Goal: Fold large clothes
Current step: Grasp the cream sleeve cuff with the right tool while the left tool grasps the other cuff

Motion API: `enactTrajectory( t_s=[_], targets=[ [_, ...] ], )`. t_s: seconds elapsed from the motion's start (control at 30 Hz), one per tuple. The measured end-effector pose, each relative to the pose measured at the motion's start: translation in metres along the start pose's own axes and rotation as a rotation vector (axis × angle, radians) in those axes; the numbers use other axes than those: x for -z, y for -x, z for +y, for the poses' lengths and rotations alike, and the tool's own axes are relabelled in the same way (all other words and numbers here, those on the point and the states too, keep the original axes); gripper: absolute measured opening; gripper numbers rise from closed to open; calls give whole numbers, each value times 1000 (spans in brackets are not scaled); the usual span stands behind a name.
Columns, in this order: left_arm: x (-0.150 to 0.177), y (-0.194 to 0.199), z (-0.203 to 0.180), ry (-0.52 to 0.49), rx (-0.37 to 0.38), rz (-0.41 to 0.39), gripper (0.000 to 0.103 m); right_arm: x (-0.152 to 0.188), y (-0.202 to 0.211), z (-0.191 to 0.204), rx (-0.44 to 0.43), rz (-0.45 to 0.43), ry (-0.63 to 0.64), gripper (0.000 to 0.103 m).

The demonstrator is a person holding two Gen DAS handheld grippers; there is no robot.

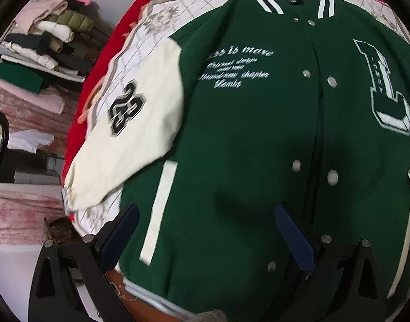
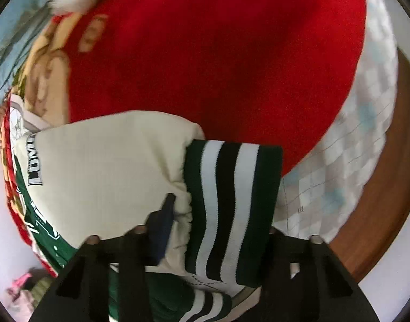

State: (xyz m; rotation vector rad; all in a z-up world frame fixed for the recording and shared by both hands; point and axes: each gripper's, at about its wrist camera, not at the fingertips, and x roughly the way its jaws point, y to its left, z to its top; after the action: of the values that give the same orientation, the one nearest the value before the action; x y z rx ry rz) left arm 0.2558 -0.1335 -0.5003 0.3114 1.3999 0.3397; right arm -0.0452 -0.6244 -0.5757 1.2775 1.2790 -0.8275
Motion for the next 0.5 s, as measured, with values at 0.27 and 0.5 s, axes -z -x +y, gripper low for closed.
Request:
enactTrajectory(
  t_s=[0.27, 0.5],
  targets=[
    [-42, -26, 7, 47, 53, -64, 103, 55, 87, 120, 86, -191, 237, 17],
    [-44, -41, 71, 183, 123, -11, 103, 126, 124, 280, -87, -223, 528, 15]
  ],
)
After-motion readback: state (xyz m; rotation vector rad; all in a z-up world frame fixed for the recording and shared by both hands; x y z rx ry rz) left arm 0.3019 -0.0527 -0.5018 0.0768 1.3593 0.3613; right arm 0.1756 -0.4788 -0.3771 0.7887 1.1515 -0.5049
